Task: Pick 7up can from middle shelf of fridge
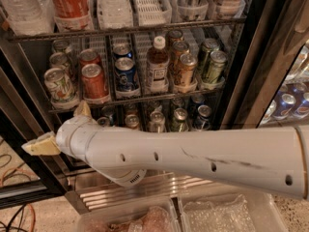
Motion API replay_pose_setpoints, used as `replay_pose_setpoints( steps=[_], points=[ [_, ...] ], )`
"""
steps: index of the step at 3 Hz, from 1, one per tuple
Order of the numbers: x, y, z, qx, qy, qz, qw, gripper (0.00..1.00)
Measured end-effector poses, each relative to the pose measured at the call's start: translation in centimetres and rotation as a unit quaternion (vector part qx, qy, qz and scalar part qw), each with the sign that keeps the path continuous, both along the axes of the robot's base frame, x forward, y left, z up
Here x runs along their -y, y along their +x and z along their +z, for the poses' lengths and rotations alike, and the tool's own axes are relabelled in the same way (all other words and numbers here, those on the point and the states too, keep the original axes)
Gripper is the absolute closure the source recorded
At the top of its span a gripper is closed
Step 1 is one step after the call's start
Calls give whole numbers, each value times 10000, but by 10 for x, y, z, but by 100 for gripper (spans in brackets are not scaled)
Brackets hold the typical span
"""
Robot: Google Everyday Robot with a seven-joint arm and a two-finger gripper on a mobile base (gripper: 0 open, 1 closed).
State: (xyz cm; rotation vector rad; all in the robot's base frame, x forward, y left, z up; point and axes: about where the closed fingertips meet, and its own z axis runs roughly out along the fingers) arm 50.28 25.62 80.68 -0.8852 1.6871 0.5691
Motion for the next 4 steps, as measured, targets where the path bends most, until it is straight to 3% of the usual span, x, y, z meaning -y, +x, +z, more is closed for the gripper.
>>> replay_pose_setpoints(
  steps=[1,2,3,4],
  points=[
    [-3,9,-2,110,-35,-330,9994,8],
    [4,22,4,299,-44,-671,9973,10],
    [5,29,14,505,54,-918,9945,12],
    [2,37,29,712,217,-1052,9917,21]
  ],
)
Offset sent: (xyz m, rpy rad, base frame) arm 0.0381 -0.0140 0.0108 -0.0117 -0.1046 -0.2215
